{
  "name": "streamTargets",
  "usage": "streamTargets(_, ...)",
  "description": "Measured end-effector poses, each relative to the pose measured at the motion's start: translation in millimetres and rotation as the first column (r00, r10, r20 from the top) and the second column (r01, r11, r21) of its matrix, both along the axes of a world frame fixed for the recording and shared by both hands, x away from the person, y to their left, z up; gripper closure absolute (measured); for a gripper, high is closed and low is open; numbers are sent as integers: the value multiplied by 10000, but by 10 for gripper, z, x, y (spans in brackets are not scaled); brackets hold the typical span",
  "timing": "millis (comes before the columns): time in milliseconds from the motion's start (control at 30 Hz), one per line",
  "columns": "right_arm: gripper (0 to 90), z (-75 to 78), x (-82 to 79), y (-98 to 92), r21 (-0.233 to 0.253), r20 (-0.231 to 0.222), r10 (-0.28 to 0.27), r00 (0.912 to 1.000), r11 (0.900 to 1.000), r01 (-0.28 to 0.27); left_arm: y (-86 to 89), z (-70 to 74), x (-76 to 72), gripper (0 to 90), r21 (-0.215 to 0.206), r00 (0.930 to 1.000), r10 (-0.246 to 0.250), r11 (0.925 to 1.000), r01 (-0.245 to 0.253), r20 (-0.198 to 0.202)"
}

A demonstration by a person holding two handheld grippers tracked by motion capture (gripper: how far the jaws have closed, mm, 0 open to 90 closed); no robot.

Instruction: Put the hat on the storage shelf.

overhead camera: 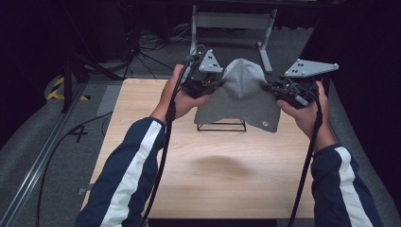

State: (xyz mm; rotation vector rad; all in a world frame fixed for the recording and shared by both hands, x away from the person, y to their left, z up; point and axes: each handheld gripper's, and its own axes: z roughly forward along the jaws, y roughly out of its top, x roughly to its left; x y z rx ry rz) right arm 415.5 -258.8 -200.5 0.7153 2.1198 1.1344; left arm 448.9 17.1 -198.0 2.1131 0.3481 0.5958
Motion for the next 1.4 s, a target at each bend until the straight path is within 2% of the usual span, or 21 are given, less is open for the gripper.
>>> streamTargets(67, 845, 56, 50, 9, -89, 199, -149, 9997, 9998, 151, -20, 81, 7, 854, -5, 9998, 59, 10000, -59, 168)
streamTargets(200, 845, 145, 134, 17, 19, 306, -238, 9992, 9997, 237, -33, 194, 65, 854, 86, 9989, 254, 9996, -258, 395)
streamTargets(400, 846, 301, 236, 72, -90, 634, -315, 9975, 9994, 322, -40, 274, 192, 854, -180, 9977, 544, 9984, -538, 398)
streamTargets(533, 847, 412, 294, 90, 66, 814, -330, 9961, 9994, 326, -22, 339, 285, 854, -431, 9965, 723, 9966, -705, 411)
streamTargets(633, 847, 448, 369, 123, 29, 887, -368, 9954, 9993, 366, -1, 361, 357, 854, -431, 9950, 899, 9952, -880, 440)
streamTargets(833, 847, 430, 511, 176, 95, 824, -386, 9958, 9992, 380, 58, 381, 481, 854, -390, 9917, 1182, 9924, -1164, 501)
streamTargets(900, 847, 409, 556, 184, 133, 789, -388, 9961, 9992, 378, 70, 368, 516, 854, -474, 9915, 1251, 9912, -1233, 369)
streamTargets(1000, 847, 376, 618, 184, 183, 703, -402, 9967, 9991, 390, 63, 348, 553, 854, -318, 9905, 1322, 9909, -1310, 387)
streamTargets(1200, 847, 315, 711, 185, 246, 575, -420, 9975, 9989, 406, 36, 276, 632, 854, -290, 9890, 1449, 9892, -1440, 303)
streamTargets(1367, 847, 252, 769, 203, 231, 452, -383, 9982, 9990, 373, 32, 166, 699, 854, -558, 9882, 1529, 9868, -1523, 53)
streamTargets(1400, 847, 234, 782, 209, 216, 437, -393, 9983, 9990, 384, 30, 149, 713, 854, -484, 9883, 1527, 9872, -1522, 62)
